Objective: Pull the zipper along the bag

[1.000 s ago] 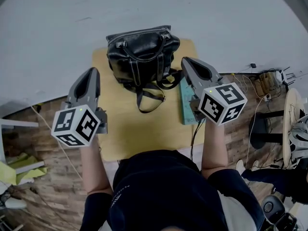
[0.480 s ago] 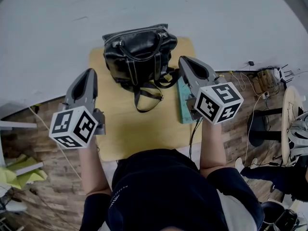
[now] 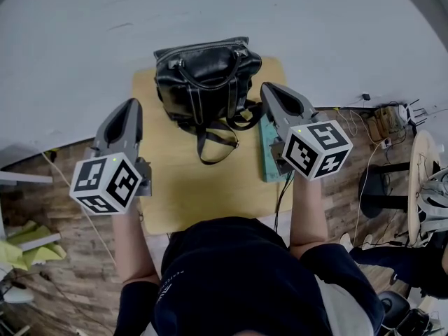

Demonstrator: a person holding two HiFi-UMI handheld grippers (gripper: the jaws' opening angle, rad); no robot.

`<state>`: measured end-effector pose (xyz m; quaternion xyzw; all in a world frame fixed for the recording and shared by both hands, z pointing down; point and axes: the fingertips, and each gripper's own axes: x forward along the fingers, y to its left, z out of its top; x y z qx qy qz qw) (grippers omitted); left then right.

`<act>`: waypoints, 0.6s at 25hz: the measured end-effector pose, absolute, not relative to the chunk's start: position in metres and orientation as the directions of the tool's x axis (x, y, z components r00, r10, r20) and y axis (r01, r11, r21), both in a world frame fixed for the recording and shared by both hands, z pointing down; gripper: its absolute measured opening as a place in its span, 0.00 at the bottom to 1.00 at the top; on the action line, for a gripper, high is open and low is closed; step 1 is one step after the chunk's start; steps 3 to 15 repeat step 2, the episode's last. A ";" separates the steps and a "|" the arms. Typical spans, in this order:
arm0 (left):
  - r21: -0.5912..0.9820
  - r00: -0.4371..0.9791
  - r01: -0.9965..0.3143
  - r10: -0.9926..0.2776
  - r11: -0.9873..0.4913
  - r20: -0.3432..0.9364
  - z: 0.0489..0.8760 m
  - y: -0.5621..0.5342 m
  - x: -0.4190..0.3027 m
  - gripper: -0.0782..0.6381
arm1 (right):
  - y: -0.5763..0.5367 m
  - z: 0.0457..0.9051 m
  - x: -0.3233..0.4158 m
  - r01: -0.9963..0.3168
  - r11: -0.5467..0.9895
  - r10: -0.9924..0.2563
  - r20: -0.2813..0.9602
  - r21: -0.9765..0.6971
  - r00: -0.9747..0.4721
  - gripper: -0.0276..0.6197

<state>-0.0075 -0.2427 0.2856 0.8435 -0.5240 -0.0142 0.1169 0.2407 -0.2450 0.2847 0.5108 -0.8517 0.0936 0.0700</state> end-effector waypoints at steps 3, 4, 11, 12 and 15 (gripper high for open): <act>0.211 0.452 -0.880 -0.886 -0.425 0.102 0.286 -0.242 -0.008 0.13 | -0.244 0.286 0.239 -0.884 0.460 -0.857 0.218 -0.087 -0.467 0.05; 0.211 0.452 -0.880 -0.886 -0.425 0.102 0.286 -0.242 -0.008 0.13 | -0.244 0.286 0.239 -0.884 0.460 -0.857 0.218 -0.087 -0.467 0.05; 0.211 0.452 -0.880 -0.886 -0.425 0.102 0.286 -0.242 -0.008 0.13 | -0.244 0.286 0.239 -0.884 0.460 -0.857 0.218 -0.087 -0.467 0.05; 0.211 0.452 -0.880 -0.886 -0.425 0.102 0.286 -0.242 -0.008 0.13 | -0.244 0.286 0.239 -0.884 0.460 -0.857 0.218 -0.087 -0.467 0.05; 0.211 0.452 -0.880 -0.886 -0.425 0.102 0.286 -0.242 -0.008 0.13 | -0.244 0.286 0.239 -0.884 0.460 -0.857 0.218 -0.087 -0.467 0.05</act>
